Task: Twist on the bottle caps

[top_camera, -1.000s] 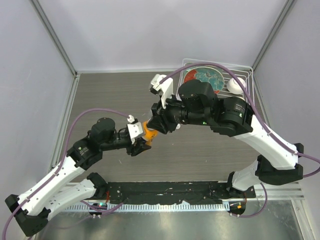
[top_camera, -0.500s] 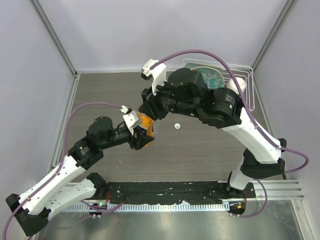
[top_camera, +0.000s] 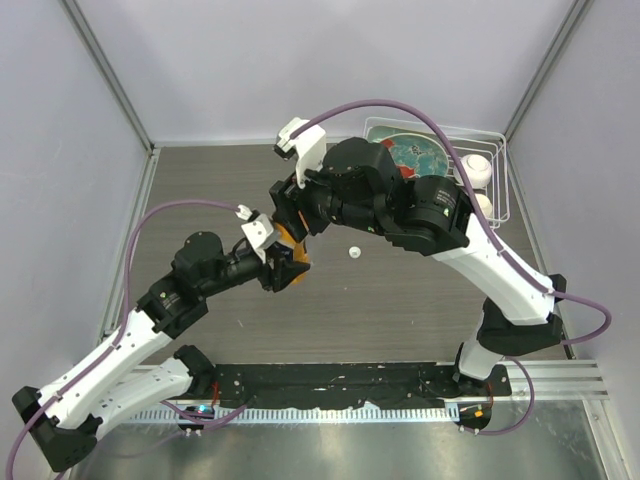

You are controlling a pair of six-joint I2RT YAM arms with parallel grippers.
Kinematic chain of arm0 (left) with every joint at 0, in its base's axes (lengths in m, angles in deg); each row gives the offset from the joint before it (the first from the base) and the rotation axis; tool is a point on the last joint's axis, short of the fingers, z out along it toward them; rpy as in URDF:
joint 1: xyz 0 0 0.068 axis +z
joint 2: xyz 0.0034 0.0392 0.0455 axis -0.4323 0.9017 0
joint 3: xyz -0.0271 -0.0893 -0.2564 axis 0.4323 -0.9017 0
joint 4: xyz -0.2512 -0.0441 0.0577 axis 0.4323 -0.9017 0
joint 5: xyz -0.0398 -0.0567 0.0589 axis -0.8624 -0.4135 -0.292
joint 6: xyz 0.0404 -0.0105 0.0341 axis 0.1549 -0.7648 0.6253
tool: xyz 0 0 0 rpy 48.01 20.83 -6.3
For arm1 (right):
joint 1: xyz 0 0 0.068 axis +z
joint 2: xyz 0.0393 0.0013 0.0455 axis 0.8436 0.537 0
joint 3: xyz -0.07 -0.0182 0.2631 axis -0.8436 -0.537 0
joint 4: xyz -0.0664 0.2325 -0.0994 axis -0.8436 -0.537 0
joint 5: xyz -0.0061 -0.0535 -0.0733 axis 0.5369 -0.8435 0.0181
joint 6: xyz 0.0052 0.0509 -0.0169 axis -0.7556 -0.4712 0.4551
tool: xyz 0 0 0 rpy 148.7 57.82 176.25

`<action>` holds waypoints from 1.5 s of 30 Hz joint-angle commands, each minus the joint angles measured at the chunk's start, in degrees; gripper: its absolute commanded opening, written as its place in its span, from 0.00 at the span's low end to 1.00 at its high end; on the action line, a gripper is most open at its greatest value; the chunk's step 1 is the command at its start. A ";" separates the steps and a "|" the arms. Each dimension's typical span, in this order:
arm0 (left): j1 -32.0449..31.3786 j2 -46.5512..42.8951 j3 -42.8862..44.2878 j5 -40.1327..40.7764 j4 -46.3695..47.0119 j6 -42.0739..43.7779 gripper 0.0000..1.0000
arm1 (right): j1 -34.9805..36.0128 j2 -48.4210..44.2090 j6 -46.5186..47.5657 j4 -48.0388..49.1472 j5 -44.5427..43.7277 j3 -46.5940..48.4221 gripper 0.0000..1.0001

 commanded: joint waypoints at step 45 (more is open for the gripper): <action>0.97 -2.07 3.79 -17.81 6.94 -2.71 0.00 | -12.24 -13.19 14.61 9.09 43.53 -0.44 0.92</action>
